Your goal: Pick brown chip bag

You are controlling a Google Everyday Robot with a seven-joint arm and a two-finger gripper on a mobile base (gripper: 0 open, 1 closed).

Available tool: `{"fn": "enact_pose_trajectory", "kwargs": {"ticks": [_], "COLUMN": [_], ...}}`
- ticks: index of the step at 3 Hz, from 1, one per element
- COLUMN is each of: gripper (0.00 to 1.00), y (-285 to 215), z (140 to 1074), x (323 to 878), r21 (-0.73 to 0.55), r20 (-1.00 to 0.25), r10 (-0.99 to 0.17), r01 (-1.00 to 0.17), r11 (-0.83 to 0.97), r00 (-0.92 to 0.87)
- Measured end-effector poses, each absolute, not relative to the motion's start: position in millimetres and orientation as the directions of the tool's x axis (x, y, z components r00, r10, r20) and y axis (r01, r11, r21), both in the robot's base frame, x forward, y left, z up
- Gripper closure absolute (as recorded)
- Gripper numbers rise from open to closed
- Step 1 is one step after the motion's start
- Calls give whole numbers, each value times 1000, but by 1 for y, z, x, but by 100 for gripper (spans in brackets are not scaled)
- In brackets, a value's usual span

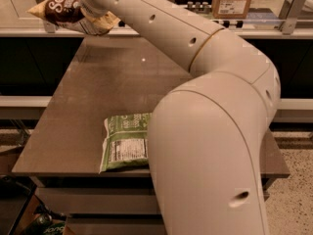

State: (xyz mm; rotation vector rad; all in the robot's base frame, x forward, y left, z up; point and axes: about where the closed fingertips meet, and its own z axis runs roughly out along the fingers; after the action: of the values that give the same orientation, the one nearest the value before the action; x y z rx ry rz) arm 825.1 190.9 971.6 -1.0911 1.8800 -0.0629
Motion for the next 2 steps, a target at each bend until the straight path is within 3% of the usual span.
{"fn": "enact_pose_trajectory", "kwargs": {"ticks": [2], "gripper": [100], "y": [160], "z": [1028], "x": [818], "r21": [-475], "r20": [-747], "r10": [-653], "r01": [-586], "r11": [657], "r00": [-126]}}
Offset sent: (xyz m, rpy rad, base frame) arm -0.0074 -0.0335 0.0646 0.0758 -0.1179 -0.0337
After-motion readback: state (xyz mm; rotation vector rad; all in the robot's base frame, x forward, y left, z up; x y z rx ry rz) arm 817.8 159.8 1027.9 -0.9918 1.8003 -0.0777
